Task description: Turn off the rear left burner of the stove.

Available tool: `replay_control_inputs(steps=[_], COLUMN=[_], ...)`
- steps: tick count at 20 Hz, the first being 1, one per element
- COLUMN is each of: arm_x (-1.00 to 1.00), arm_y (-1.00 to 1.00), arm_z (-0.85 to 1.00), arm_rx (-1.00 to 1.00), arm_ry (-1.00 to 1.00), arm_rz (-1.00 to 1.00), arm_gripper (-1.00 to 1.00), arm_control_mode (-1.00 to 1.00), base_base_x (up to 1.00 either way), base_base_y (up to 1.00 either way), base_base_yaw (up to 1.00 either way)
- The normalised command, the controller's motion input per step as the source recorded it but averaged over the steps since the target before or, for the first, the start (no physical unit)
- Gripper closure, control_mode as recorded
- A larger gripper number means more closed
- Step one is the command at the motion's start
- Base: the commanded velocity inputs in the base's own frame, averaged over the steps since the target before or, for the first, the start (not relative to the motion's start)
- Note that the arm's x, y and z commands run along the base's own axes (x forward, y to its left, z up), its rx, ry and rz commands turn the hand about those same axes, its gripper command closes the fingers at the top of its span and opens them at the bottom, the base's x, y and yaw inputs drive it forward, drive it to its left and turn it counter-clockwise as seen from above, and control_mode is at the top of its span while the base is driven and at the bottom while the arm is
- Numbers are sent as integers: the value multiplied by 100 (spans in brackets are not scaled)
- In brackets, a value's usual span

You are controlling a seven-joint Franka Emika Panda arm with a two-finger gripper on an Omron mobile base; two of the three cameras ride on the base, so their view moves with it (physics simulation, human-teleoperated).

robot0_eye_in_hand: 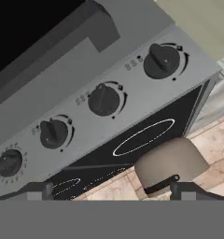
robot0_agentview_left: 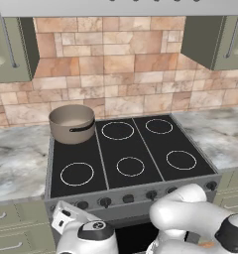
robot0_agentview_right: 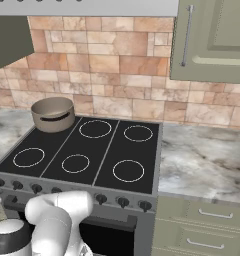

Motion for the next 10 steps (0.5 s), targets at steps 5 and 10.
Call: replay_control_inputs(steps=[5,10], arm_x=[0,11], arm_y=[0,-1], arm_z=[-20,-12], arm_rx=[0,0], arm_ry=[-22,-11], arm_rz=[0,0], arm_gripper=[-100,-100], arm_control_mode=[-100,-100], base_base_x=[0,0], base_base_y=[0,0], base_base_yaw=[0,0])
